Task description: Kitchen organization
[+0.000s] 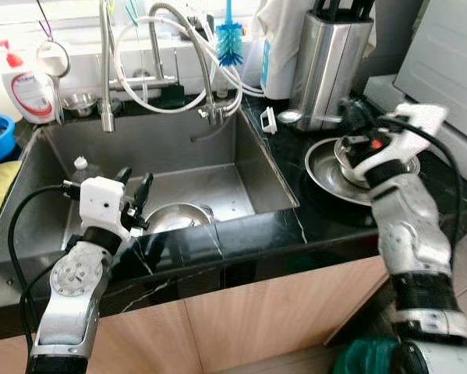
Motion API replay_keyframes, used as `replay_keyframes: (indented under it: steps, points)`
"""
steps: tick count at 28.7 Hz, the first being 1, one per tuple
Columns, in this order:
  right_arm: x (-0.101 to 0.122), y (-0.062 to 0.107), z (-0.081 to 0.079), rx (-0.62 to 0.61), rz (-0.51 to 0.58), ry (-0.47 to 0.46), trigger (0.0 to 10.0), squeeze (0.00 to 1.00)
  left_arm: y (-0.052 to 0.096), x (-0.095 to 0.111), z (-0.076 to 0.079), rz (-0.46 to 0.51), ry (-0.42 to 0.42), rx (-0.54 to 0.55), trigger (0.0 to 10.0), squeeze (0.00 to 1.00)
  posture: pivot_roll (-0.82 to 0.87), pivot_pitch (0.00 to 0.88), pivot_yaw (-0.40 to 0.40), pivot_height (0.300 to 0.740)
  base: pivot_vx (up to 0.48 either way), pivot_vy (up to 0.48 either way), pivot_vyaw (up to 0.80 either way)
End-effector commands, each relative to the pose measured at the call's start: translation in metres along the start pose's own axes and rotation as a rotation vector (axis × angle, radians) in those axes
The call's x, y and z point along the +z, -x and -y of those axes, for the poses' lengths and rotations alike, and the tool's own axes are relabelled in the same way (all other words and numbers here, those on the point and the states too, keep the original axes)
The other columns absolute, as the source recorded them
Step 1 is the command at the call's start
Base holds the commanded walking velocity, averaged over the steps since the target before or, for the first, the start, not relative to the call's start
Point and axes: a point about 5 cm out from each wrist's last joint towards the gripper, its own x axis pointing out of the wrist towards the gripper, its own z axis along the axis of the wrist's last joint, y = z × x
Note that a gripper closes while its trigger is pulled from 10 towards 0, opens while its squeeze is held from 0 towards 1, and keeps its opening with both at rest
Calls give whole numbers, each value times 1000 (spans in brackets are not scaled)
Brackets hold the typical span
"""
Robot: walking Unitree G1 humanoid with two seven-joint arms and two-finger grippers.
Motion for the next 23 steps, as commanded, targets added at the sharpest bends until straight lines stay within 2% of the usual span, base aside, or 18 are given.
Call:
replay_keyframes:
  steps: [1, 5, 9, 13, 17, 23]
  points:
    - [-16, -2, 5, -37, -106, 16, 10000, 0, -2, 2, 1, 1, -25, -10, 10000, 0, 52, 4, -11, 740, 0, 0, 0]
    - [-23, -9, -1, 11, -117, -48, 10000, 0, -2, 3, 1, 4, -23, -2, 10000, 0, 62, 4, -14, 740, 0, 0, 0]
    - [-22, -17, -7, 41, -110, -67, 10000, 0, -1, 3, 0, 4, -23, 3, 10000, 0, 65, 4, -15, 740, 0, 0, 0]
    - [-14, -25, -12, 80, -79, -63, 10000, 0, -1, 3, -1, 6, -25, 12, 10000, 0, 67, 1, -19, 740, 0, 0, 0]
    - [3, -32, -21, 151, -1, -86, 10000, 0, -2, 4, -2, 9, -26, 18, 10000, 0, 66, 0, -18, 740, 0, 0, 0]
    - [-10, -36, -27, 192, -70, -86, 10000, 0, -3, 3, -1, 9, -23, 14, 10000, 0, 68, 0, -22, 740, 0, 0, 0]
